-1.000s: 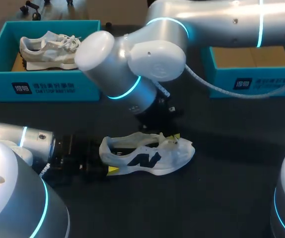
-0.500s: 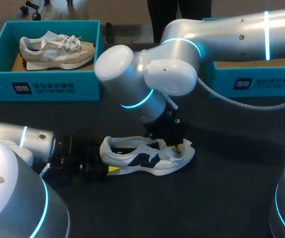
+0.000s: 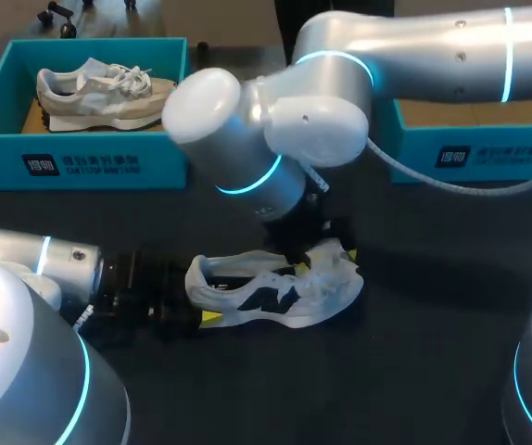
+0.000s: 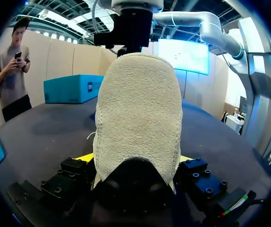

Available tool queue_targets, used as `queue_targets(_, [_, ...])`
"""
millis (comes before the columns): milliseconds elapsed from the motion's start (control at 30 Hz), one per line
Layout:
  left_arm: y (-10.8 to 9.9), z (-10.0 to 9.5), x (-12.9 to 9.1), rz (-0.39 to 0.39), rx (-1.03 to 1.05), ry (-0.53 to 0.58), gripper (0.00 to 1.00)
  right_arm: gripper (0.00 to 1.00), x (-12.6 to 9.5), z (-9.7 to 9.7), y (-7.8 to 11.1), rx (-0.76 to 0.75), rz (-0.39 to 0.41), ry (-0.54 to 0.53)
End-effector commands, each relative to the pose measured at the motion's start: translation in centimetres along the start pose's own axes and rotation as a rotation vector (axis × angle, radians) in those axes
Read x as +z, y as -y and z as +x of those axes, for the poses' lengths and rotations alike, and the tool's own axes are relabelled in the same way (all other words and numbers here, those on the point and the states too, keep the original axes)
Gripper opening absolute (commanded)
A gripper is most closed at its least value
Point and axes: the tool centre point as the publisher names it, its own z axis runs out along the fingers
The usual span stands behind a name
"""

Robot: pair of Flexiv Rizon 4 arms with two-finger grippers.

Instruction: Take the shoe out of the shoebox, open the shoe tongue, remove and reinsert the insole, then place the shoe into the shoebox

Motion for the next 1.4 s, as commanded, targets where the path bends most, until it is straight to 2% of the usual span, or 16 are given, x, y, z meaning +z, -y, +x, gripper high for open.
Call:
queue_targets(33, [0.1,0.0,0.0,-0.004,0.000,0.001,0.00,1.00,-2.3,0.4,0.6,-0.006,-0.108,-0.002])
queue_targets(367, [0.1,0.0,0.0,-0.004,0.000,0.001,0.00,1.00,-6.2,2.4,-0.3,-0.249,-0.229,-0.066])
queue_targets(567, [0.1,0.0,0.0,-0.004,0.000,0.001,0.00,1.00,-8.1,3.1,-0.7,-0.437,-0.341,-0.084])
queue_targets(800, [0.1,0.0,0.0,-0.004,0.000,0.001,0.00,1.00,-9.4,4.6,-1.3,-0.654,-0.424,-0.055])
queue_targets(1033, [0.1,0.0,0.0,-0.004,0.000,0.001,0.00,1.00,-10.3,6.9,-1.2,-0.937,-0.517,-0.131])
queue_targets(1133, [0.1,0.0,0.0,-0.004,0.000,0.001,0.00,1.00,-10.5,7.4,-1.1,-1.015,-0.518,-0.162])
queue_targets(1200, [0.1,0.0,0.0,-0.004,0.000,0.001,0.00,0.60,-10.5,7.5,-1.1,-1.055,-0.510,-0.168])
queue_targets(1233, [0.1,0.0,0.0,-0.004,0.000,0.001,0.00,0.47,-10.6,7.6,-1.1,-1.072,-0.509,-0.171])
queue_targets(1267, [0.1,0.0,0.0,-0.004,0.000,0.001,0.00,0.42,-10.6,7.6,-1.1,-1.082,-0.509,-0.180])
queue_targets(1300, [0.1,0.0,0.0,-0.004,0.000,0.001,0.00,0.32,-10.6,7.5,-1.1,-1.092,-0.506,-0.184])
queue_targets(1333, [0.1,0.0,0.0,-0.004,0.000,0.001,0.00,0.20,-10.5,7.4,-1.1,-1.102,-0.503,-0.193])
queue_targets(1367, [0.1,0.0,0.0,-0.004,0.000,0.001,0.00,0.03,-10.5,7.3,-1.1,-1.110,-0.499,-0.200])
queue_targets(1400, [0.1,0.0,0.0,-0.004,0.000,0.001,0.00,0.00,-10.5,7.2,-1.0,-1.126,-0.495,-0.206])
